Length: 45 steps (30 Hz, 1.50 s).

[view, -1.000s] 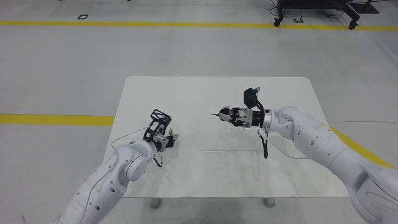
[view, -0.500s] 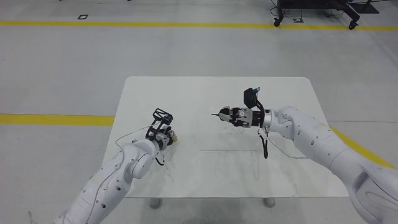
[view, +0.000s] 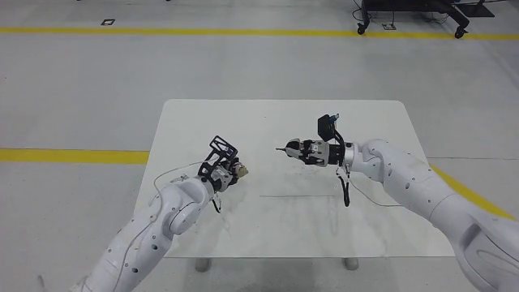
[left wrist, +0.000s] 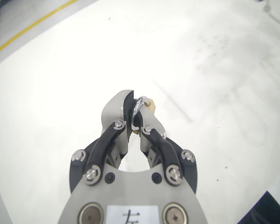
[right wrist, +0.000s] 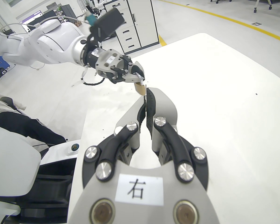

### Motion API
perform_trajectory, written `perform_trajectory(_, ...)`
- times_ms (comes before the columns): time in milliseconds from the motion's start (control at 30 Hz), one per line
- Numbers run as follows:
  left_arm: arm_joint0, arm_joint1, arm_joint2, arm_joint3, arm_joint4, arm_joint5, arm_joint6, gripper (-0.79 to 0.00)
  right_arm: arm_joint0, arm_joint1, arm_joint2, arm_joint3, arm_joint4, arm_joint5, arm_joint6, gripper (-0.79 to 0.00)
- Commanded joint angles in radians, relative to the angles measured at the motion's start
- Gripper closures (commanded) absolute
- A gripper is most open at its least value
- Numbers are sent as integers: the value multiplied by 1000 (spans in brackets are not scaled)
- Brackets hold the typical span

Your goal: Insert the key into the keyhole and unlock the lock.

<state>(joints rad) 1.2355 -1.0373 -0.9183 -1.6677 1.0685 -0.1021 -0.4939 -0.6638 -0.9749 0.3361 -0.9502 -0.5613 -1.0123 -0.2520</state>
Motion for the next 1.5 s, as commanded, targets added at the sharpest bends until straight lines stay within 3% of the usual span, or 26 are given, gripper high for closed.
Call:
perform_trajectory(0, -1, 0, -1, 4, -1, 4, -2, 0, 0, 0, 0, 0, 0, 0, 0, 0)
perform_trajectory(267, 5, -1, -5, 10, -39, -2, 1, 0, 0, 0, 0, 0, 0, 0, 0, 0)
perform_trajectory(333, -13, -8, -46, 52, -240, -74, 25, 0, 0, 0, 0, 0, 0, 0, 0, 0)
perform_trajectory(367, -31, -12, -67, 96, -397, -156, 29, 0, -9, -1, 8, -5, 15, 27, -5, 0)
perform_trajectory(467, -142, -31, -102, 286, -847, -356, -73, 0, -26, -6, 37, -34, 33, 79, -22, 0)
perform_trajectory(533, -228, -51, -82, 405, -1127, -398, -212, 0, -35, -9, 58, -48, 34, 90, -50, 0)
perform_trajectory(633, -354, -89, -26, 567, -1416, -352, -393, 0, -55, -9, 93, -63, 11, 106, -105, 0)
perform_trajectory(800, -509, -162, 84, 765, -1577, -290, -511, 0, -102, -4, 151, -89, -48, 189, -188, 0)
perform_trajectory(933, -595, -212, 155, 901, -1516, -374, -463, 0, -118, -1, 167, -99, -57, 203, -208, 0)
perform_trajectory(1200, -595, -212, 155, 901, -1516, -374, -463, 0, -118, -1, 167, -99, -57, 203, -208, 0)
perform_trajectory(1300, -562, -215, 151, 894, -1535, -272, -394, 0, -120, -1, 168, -99, -56, 210, -204, 0)
perform_trajectory(1467, -540, -236, 134, 861, -1748, 119, -407, 0, -148, 4, 212, -145, -70, 314, -151, 0)
